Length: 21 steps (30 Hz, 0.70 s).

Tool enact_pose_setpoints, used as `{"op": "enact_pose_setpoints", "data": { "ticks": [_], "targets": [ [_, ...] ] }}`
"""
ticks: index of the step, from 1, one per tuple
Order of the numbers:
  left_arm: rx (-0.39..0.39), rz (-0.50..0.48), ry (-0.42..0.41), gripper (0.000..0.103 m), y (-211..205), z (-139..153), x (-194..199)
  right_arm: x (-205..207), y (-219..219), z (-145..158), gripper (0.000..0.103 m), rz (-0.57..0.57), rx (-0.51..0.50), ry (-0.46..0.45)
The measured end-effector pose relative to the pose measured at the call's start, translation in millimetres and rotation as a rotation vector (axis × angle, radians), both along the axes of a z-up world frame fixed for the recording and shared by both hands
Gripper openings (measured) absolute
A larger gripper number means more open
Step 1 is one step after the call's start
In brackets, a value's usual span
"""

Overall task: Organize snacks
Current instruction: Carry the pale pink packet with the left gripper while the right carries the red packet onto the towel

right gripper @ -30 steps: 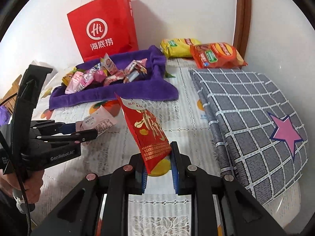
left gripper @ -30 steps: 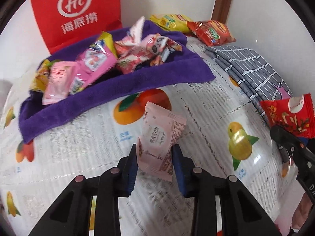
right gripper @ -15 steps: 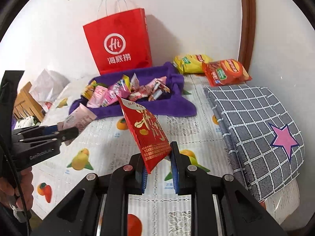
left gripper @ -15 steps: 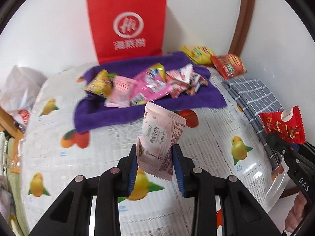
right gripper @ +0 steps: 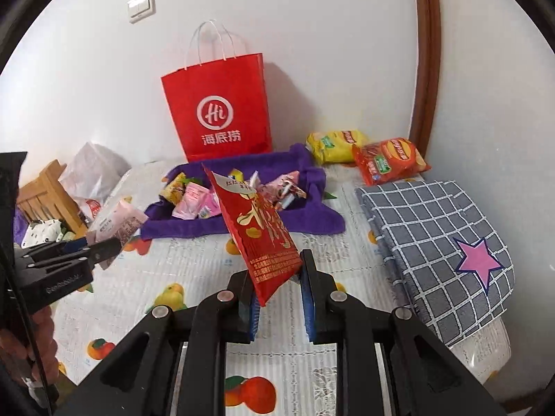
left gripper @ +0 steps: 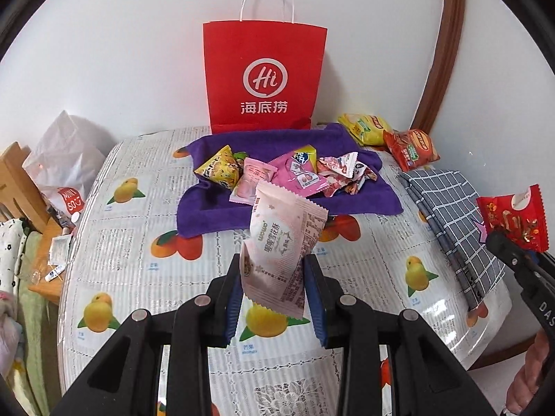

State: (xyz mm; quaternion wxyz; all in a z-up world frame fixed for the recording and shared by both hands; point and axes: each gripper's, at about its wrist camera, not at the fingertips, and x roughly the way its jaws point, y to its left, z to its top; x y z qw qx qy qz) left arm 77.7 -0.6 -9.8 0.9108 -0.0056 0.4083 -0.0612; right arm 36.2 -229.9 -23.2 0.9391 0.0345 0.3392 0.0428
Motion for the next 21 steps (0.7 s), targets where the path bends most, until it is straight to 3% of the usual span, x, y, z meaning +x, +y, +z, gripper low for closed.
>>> {"op": "enact_pose_setpoints", "data": {
  "ticks": [10, 21],
  "targets": [
    [-0.002, 0.019, -0.006, 0.032, -0.5, 10.3, 13.3, 11.8, 4.3, 18.0, 0.02, -0.005, -0.028, -0.035],
    [-0.007, 0.044, 0.014, 0.032, 4.3, 11.7, 53.9, 50.4, 4.1, 23.1, 0.02, 0.006, -0.028, -0.034]
  ]
}}
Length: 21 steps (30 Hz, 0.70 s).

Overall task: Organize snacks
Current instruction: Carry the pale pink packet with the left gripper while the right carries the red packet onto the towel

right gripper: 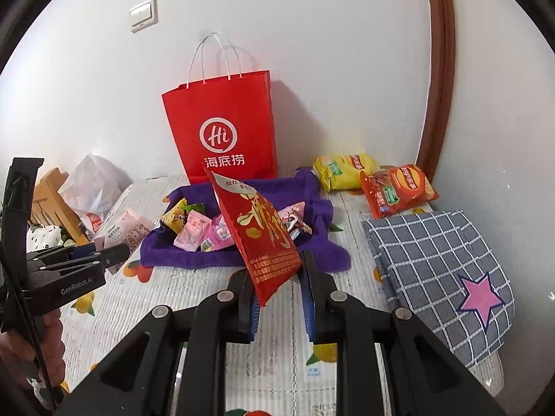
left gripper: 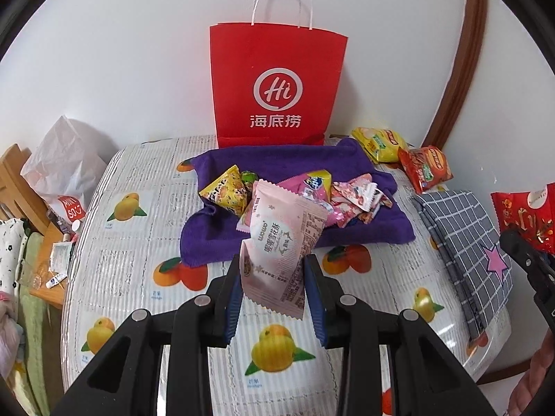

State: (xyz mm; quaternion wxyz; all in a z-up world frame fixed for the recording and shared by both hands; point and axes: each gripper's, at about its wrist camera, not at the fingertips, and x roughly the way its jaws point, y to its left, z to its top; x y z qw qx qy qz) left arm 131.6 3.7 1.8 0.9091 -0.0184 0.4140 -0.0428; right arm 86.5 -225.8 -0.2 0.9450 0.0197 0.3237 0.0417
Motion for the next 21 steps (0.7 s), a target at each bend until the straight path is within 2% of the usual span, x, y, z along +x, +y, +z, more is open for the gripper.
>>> {"op": "enact_pose_setpoints", "data": {
  "ticks": [21],
  "targets": [
    [-0.012, 0.043, 0.049, 0.032, 19.6, -15.2, 82.7, 94.1, 9.0, -16.8, 0.02, 0.012, 0.005, 0.047]
  ]
}}
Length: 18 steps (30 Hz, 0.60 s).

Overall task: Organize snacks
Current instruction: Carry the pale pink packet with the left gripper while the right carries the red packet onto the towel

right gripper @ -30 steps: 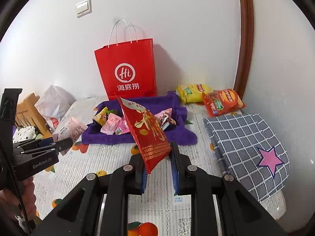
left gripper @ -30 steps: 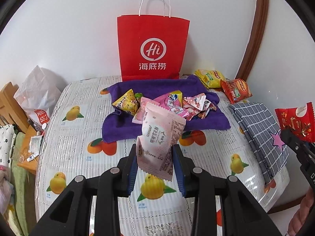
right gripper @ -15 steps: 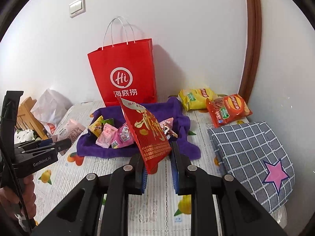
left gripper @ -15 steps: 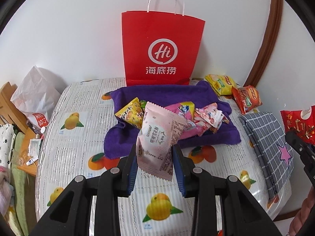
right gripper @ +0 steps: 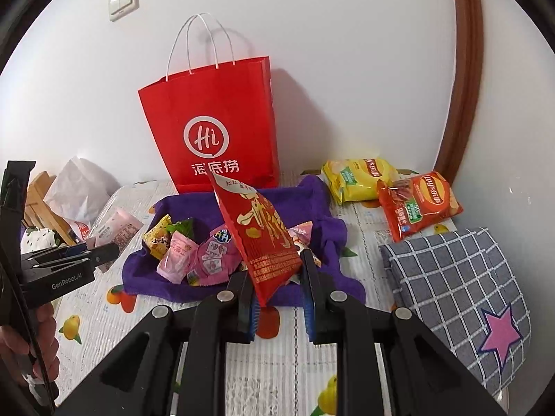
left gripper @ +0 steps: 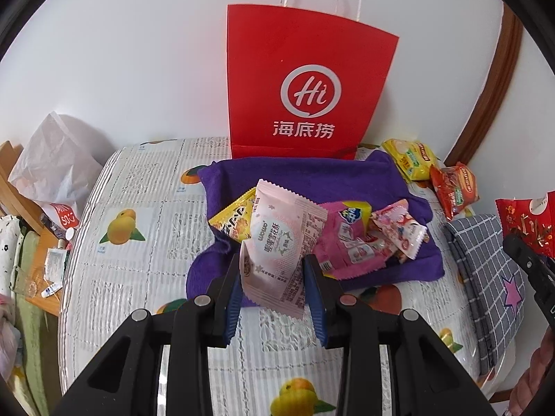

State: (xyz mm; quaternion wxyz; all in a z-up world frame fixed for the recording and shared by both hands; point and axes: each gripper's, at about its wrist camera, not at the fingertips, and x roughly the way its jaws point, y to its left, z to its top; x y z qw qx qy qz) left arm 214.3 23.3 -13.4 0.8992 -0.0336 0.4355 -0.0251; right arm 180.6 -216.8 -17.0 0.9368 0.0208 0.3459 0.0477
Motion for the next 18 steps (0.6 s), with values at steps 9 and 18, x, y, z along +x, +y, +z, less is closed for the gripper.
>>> {"op": "enact_pose_setpoints", "data": {
  "ticks": [9, 18],
  "targets": [
    [0.0, -0.009, 0.01, 0.032, -2.2, -9.1, 31.1, 39.4, 1.4, -13.8, 0.02, 0.012, 0.004, 0.019],
    [-0.018, -0.018, 0.029, 0.032, -4.1, -26.7, 67.0, 82.1, 1.0, -34.5, 0.02, 0.013, -0.024, 0.051]
  ]
}}
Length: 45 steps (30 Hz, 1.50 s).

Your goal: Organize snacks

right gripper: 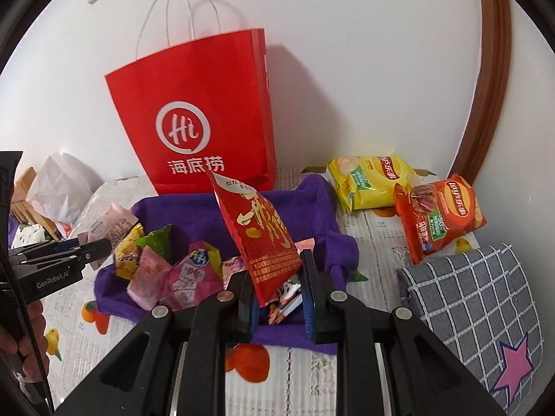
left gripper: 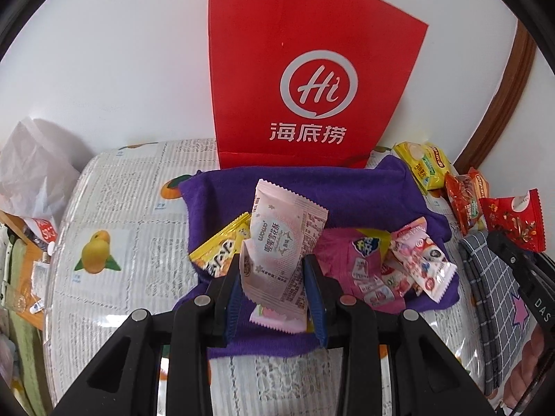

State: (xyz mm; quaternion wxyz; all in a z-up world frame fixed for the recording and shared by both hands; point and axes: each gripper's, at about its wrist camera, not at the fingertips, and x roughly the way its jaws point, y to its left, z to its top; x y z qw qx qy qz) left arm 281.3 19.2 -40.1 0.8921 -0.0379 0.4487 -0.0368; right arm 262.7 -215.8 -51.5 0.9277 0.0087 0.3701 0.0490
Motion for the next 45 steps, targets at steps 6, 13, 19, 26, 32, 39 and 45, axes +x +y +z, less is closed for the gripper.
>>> {"op": "enact_pose_setpoints", "data": {
  "ticks": [6, 13, 19, 26, 32, 39, 45],
  "targets": [
    [-0.002, -0.006, 0.03, 0.032, -3.9, -17.5, 22.7, 25.9, -1.2, -18.4, 0.02, 0.009, -0.011, 0.028],
    [-0.001, -0.014, 0.063, 0.032, -9.5, -36.3, 43.3, 55.8, -2.9, -46.9, 0.02, 0.028, 0.01, 0.088],
    [-0.013, -0.025, 0.072, 0.034, -13.0, -43.6, 56.0, 68.7, 1.3, -60.5, 0.03, 0.08, 0.033, 0.129],
    [-0.035, -0.033, 0.055, 0.052, -12.5, -31.0, 46.3, 54.9, 3.2, -45.7, 0.045, 0.085, 0.039, 0.107],
    [-0.056, -0.015, 0.005, 0.052, -9.1, -5.8, 5.5, 8.6, 7.1, -11.8, 0.045, 0.083, 0.08, 0.048],
    [-0.042, 0.018, -0.057, 0.057, -1.1, 24.3, -60.4, -62.9, 16.2, 27.6, 0.049, 0.059, 0.071, -0.018],
    [-0.019, 0.034, -0.103, 0.064, 0.8, 46.2, -115.3, -117.7, 17.3, 50.9, 0.06, 0.02, 0.04, -0.052]
  ]
}}
